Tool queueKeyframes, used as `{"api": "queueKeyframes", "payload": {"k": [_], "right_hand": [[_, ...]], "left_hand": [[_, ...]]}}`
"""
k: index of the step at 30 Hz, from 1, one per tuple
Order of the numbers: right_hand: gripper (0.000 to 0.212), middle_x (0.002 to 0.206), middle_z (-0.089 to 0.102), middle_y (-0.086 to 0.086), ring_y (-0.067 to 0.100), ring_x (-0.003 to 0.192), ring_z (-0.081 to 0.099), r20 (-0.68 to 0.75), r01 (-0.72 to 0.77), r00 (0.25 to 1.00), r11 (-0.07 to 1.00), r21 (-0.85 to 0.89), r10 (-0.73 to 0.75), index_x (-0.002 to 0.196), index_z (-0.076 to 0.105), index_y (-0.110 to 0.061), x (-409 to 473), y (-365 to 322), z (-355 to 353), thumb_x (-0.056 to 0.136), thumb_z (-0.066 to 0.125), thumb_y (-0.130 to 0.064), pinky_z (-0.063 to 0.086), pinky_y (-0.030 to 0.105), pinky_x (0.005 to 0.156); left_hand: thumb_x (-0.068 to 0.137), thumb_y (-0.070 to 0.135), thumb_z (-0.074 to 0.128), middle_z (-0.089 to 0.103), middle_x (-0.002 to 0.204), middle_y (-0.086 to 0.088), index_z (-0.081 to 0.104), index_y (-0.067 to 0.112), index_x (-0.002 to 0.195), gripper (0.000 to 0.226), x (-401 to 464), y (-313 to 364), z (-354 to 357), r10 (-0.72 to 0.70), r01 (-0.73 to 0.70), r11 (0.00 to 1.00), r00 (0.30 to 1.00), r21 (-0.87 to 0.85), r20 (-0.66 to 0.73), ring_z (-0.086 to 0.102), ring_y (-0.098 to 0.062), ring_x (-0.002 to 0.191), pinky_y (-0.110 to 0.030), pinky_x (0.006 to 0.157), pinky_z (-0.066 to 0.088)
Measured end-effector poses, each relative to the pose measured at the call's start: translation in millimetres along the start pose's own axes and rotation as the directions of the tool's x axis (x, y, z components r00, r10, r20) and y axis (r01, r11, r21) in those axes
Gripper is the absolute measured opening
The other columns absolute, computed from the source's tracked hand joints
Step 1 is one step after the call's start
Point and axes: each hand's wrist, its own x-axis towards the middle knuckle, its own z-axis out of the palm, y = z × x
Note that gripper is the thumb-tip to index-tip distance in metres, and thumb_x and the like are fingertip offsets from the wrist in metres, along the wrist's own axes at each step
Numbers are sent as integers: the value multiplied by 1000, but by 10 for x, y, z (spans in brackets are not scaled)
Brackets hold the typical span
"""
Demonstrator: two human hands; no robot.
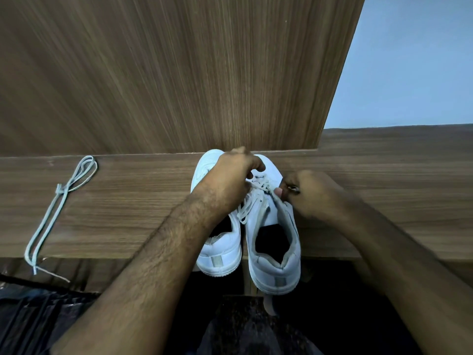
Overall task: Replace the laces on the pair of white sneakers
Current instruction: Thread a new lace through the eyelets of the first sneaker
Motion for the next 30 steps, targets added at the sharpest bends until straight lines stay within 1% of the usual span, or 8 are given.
{"api": "queueKeyframes", "payload": {"k": [3, 6, 9, 12, 15, 17, 25, 30], "right_hand": [[27, 89, 68, -7, 7, 92, 61, -123, 39, 992, 942, 334, 3, 77, 68, -26, -22, -23, -22, 100, 56, -36, 43, 29, 74], [32, 85, 72, 2, 11, 73, 65, -126, 81, 992, 605, 792, 31, 78, 63, -23, -55, -115, -76, 105, 48, -28, 52, 28, 63], [32, 76, 70, 2, 14, 70, 65, -140, 97, 987, 410, 907, 76, 81, 56, -19, -46, -163, -100, 107, 41, -29, 54, 27, 65], [31, 68, 53, -4, 12, 63, 52, -208, 48, 959, 615, 787, 192, 81, 53, -22, 2, -126, -76, 105, 45, -40, 45, 28, 60], [21, 80, 60, -7, 13, 68, 57, -218, -14, 974, 971, 239, 68, 95, 53, -29, -13, 12, -29, 99, 51, -49, 44, 29, 61], [19, 91, 66, -6, 14, 83, 62, -109, 30, 994, 999, 9, -29, 97, 60, -29, -37, 29, -5, 97, 54, -47, 47, 32, 69], [21, 94, 54, -6, 15, 79, 58, -35, 43, 999, 994, 101, -40, 80, 65, -29, 30, 42, 22, 99, 57, -35, 40, 29, 66], [29, 107, 49, 0, 34, 129, 40, 100, -81, 991, 995, -61, 87, 72, 59, -34, 37, 130, -45, 99, 54, -41, 39, 44, 101]], "left_hand": [[79, -17, 62, 58, 115, -3, 69, 14, 121, 53, 23, -13, 37, -23, 24, 999, 1000, 32, -17, 65, -12, 93, -17, 73, 45], [80, -14, 60, 62, 112, -3, 72, 16, 119, 50, 39, 8, 50, -36, 38, 998, 998, 53, -53, 63, -9, 86, -17, 71, 41], [85, -7, 59, 68, 102, -3, 75, 15, 110, 36, 12, 99, 53, -26, 23, 1000, 993, -19, -118, 56, -9, 83, -12, 71, 35], [87, -1, 61, 69, 95, -1, 75, 14, 107, 28, -27, 125, 25, -116, 108, 990, 988, -87, -100, 56, -9, 81, -9, 68, 39], [91, 21, 67, 67, 88, 3, 67, 18, 100, 9, -59, 96, 34, -270, 272, 957, 962, -106, 28, 62, -13, 79, -20, 60, 44], [92, 32, 67, 64, 86, 4, 63, 17, 94, 16, -94, 102, 68, -309, 321, 941, 944, -108, 116, 63, -15, 84, -21, 59, 40], [90, 21, 68, 69, 89, 2, 61, 20, 88, 8, -128, 144, 33, -368, 400, 910, 900, -107, 234, 64, -12, 80, -21, 62, 44], [74, 15, 69, 59, 90, 3, 47, 27, 76, 25, -130, 130, -57, -403, 409, 910, 911, -69, 83, 60, -22, 91, -39, 79, 55]]}}
